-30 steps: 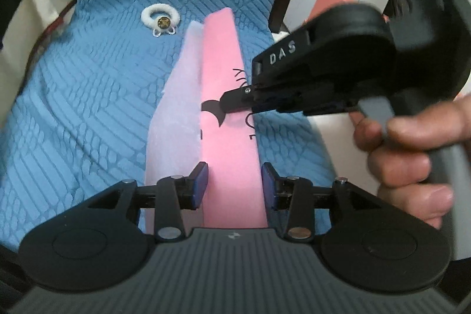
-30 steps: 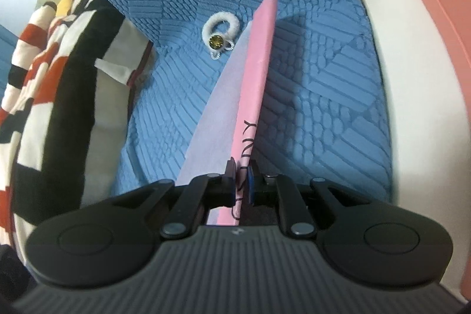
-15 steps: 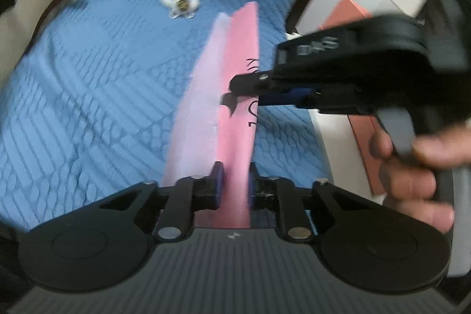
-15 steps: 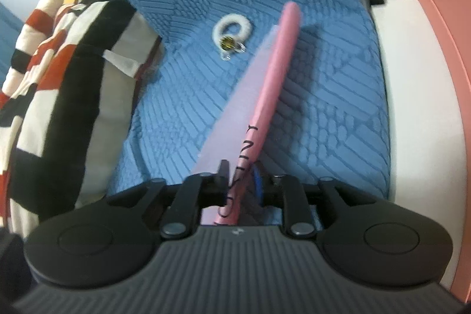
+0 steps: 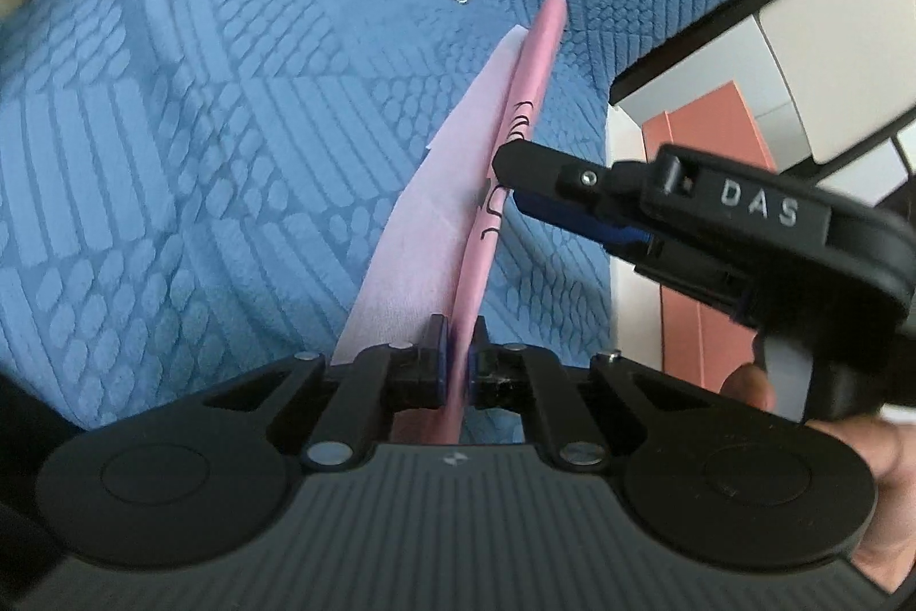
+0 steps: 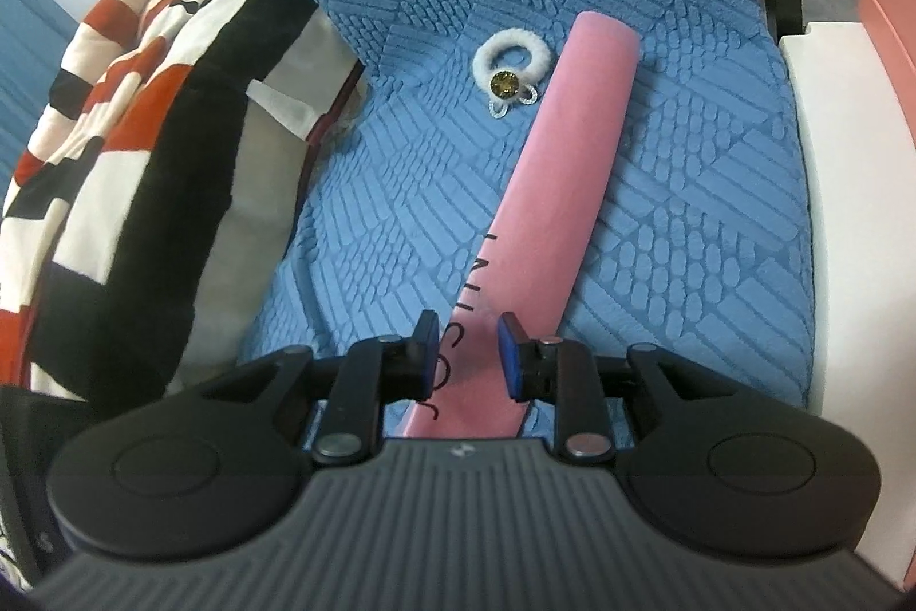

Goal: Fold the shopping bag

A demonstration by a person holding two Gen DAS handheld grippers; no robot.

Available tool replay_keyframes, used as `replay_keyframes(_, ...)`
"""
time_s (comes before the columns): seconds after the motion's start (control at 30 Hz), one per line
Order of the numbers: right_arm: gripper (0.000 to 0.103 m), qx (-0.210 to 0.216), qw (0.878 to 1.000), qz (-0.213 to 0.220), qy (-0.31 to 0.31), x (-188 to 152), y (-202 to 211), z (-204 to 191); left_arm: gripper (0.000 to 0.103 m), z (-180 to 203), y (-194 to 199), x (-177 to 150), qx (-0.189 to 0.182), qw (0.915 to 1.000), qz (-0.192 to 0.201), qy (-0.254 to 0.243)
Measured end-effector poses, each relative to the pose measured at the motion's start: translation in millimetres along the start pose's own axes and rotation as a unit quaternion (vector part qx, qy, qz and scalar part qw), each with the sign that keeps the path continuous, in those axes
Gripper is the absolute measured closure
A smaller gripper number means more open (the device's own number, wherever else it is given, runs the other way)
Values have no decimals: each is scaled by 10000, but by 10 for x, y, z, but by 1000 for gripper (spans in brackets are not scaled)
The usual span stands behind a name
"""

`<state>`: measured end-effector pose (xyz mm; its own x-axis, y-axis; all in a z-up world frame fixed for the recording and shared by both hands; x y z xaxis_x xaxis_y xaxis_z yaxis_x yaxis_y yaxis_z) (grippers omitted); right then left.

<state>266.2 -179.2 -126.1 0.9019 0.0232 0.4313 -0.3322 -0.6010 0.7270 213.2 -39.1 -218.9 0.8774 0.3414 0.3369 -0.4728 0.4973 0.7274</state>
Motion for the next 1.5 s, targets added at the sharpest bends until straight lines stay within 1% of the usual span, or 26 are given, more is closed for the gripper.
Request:
replay_keyframes(0.17, 76, 42, 10000, -17, 7, -15, -54, -29, 94, -63, -20, 30, -123, 9996, -81, 261)
replay_keyframes(0.4, 76, 75, 9995, 223, -195, 38, -49, -6, 94, -157, -46, 76, -223, 9981, -125, 562)
replay_keyframes(0.53, 77, -34, 9999, 19, -100, -15, -164, -16, 94, -180, -44, 94, -215, 9978, -141, 618)
replay_keyframes(0.63, 77, -110, 9999, -118, 37, -57, -247, -42, 94, -175, -14, 116, -133, 9983, -88, 562)
replay_keyframes(0.73, 77, -175, 9993, -237, 228, -98, -310, -82, 91, -142, 44, 150, 68, 9994, 3, 333)
replay_keyframes(0.8, 77, -174, 9992, -275, 235, -109, -322, -93, 87, -123, 91, 172, 210, 9996, 71, 184)
replay_keyframes(0.9, 79, -175, 9991, -313, 244, -110, -344, -99, 86, -117, 193, 218, 393, 9990, 203, 21)
replay_keyframes(1.03, 80, -177, 9989, -356, 238, -106, -347, -89, 86, -66, 352, 278, 513, 9977, 411, -191)
replay_keyframes(1.13, 81, -169, 9989, -375, 216, -99, -353, -92, 86, 43, 502, 325, 592, 9944, 678, -550)
replay_keyframes(1.2, 81, -163, 9990, -380, 178, -96, -353, -89, 86, 110, 563, 339, 576, 9923, 773, -781)
replay_keyframes(1.27, 82, -146, 9991, -391, 125, -91, -354, -80, 86, 166, 548, 327, 576, 9906, 753, -986)
replay_keyframes(1.4, 82, -79, 9992, -401, -54, -82, -345, -42, 86, 235, 364, 240, 590, 9893, 451, -1255)
replay_keyframes(1.5, 81, -60, 9992, -375, -143, -70, -335, -20, 86, 228, 197, 179, 805, 9860, 201, -1448)
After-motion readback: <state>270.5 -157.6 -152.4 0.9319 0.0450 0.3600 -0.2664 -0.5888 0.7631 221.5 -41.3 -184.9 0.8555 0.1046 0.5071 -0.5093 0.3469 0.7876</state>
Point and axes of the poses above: each gripper's, at about its wrist camera, not at the fingertips, and y roughly against the way its jaws point, z to its right, x to its top, the point moved 6 cm from there along -y, roughly the way its jaws point, and after that the axes turned 4 degrees about -y, right-handed, at the moved point
